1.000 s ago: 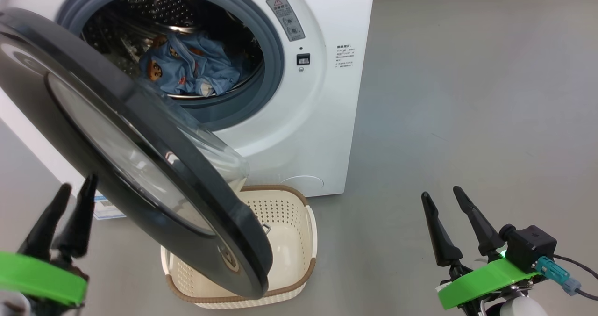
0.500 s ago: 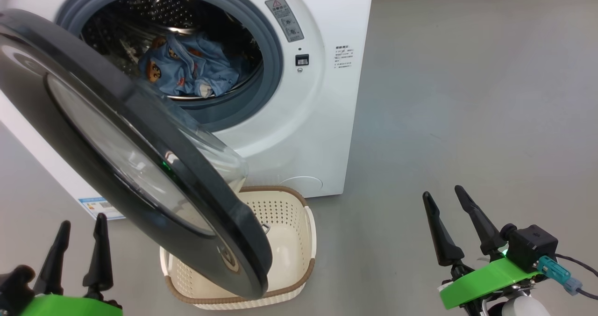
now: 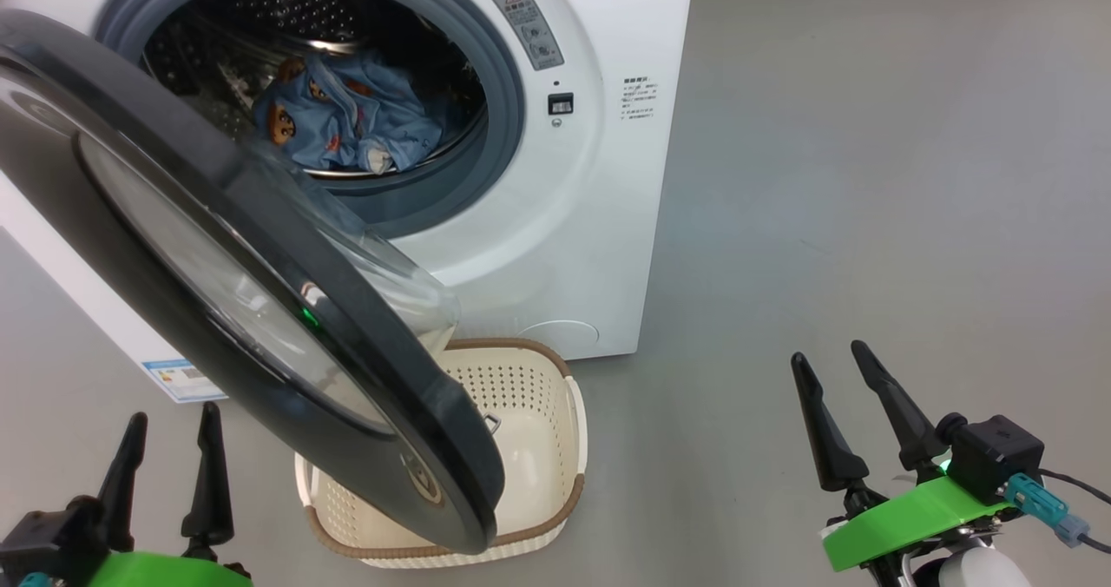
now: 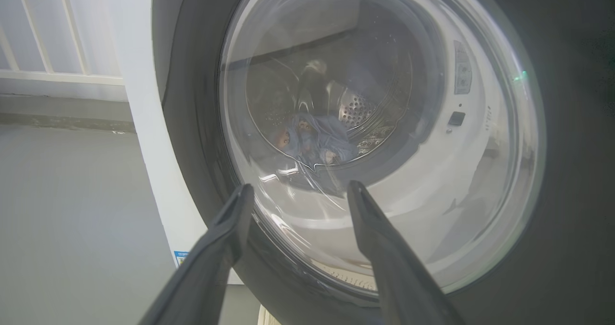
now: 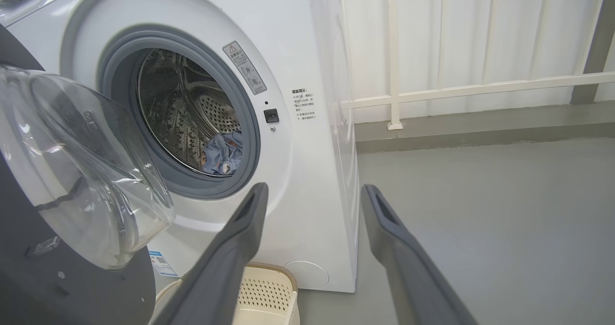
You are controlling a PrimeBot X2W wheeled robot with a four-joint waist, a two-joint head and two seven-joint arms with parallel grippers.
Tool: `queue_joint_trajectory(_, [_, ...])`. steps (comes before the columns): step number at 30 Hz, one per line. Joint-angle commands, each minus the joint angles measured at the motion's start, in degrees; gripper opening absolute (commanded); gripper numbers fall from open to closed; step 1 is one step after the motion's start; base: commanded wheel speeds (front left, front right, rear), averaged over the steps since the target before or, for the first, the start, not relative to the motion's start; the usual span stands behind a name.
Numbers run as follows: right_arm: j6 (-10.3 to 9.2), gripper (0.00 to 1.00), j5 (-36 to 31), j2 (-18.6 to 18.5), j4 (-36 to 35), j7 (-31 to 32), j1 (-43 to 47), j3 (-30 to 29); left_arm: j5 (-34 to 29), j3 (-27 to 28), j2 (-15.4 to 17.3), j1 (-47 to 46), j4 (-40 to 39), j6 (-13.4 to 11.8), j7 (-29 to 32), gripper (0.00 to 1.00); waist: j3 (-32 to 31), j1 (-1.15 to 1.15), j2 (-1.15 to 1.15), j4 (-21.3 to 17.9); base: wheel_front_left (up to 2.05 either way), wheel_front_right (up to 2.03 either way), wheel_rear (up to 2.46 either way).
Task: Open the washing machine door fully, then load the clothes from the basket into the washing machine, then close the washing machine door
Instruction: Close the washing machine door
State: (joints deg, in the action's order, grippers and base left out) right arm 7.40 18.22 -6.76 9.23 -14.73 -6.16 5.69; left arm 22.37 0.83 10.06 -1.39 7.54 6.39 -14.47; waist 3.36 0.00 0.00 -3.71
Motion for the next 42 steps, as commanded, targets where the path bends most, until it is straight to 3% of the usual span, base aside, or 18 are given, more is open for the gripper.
queue_joint_trajectory(1, [0.09,1.00,-0.16,-0.38,-1.64,-0.27,-2.01,1.08,-0.97,2.41,0.92,-2.15,-1.57,0.16,-0.50,1.00,0.13,0.00,0.00,0.11,0.00,0.00,0.00])
queue_joint_trajectory(11, [0.09,1.00,-0.61,-0.29,-1.81,-0.27,-2.20,0.52,-3.85,2.89,-1.14,-1.83,-1.85,0.89,-0.52,1.00,0.36,0.00,0.00,0.54,0.00,0.00,0.00])
queue_joint_trajectory(36, [0.09,1.00,-0.46,-0.50,-1.62,-0.27,-2.86,0.96,-4.37,2.87,-2.03,-1.98,-1.16,1.09,-0.52,1.00,0.24,0.00,0.00,1.14,0.00,0.00,0.00])
queue_joint_trajectory(37, [0.09,0.94,-0.36,-0.60,-1.65,-0.27,-3.15,0.97,-4.34,2.81,-2.03,-2.01,-1.14,1.09,-0.52,1.00,0.28,0.00,0.00,1.32,0.00,0.00,0.00])
queue_joint_trajectory(38, [0.09,0.58,-0.29,-0.71,-1.69,-0.27,-3.42,1.04,-4.29,2.73,-2.07,-2.05,-1.12,1.09,-0.52,1.00,0.29,0.00,0.00,1.56,0.00,0.00,0.00])
queue_joint_trajectory(39, [0.09,0.33,-0.23,-0.84,-1.70,-0.27,-3.66,1.18,-4.22,2.62,-2.10,-2.11,-1.11,1.09,-0.52,1.00,0.29,0.00,0.00,1.85,0.00,0.00,0.00])
queue_joint_trajectory(40, [0.09,0.00,-0.16,-0.97,-1.70,-0.27,-3.87,1.31,-4.15,2.50,-2.13,-2.15,-1.07,1.09,-0.52,1.00,0.25,0.00,0.00,2.24,0.00,0.00,0.00])
queue_joint_trajectory(42, [0.09,0.00,0.25,-1.09,-1.65,-0.27,-4.28,1.71,-4.03,2.49,-2.25,-2.21,-0.93,1.09,-0.52,1.00,0.14,0.00,0.00,2.98,0.00,0.00,0.00])
